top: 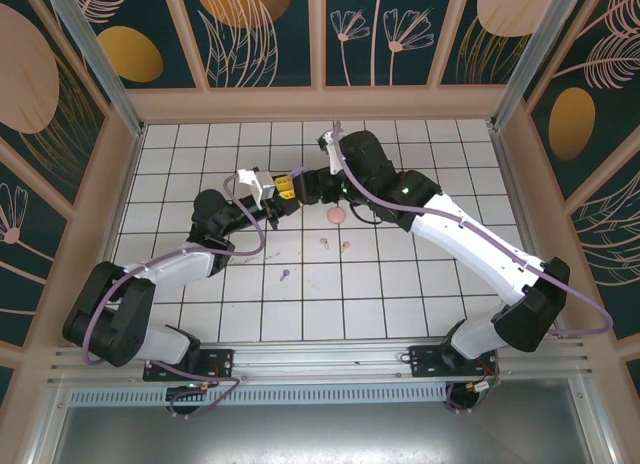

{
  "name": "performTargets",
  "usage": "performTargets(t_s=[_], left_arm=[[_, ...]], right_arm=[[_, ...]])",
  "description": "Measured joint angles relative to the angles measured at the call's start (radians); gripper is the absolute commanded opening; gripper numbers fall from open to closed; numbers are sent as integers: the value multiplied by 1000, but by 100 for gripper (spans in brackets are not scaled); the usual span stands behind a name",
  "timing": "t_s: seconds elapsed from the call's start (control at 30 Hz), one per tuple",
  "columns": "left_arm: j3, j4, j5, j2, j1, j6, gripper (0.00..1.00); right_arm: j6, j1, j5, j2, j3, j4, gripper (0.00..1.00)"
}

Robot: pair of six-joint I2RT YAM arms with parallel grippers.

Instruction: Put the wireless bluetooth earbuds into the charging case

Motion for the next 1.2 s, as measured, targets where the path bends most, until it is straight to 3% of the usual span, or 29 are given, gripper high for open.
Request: performTargets(t_s=[0.8,1.2], left_arm=[[0,-16,11,0,-6,0,0],[0,-13,10,0,-6,0,0]], right_arm=[[84,-38,-24,-6,-9,12,84],[113,-51,-142,-46,-15,61,85]])
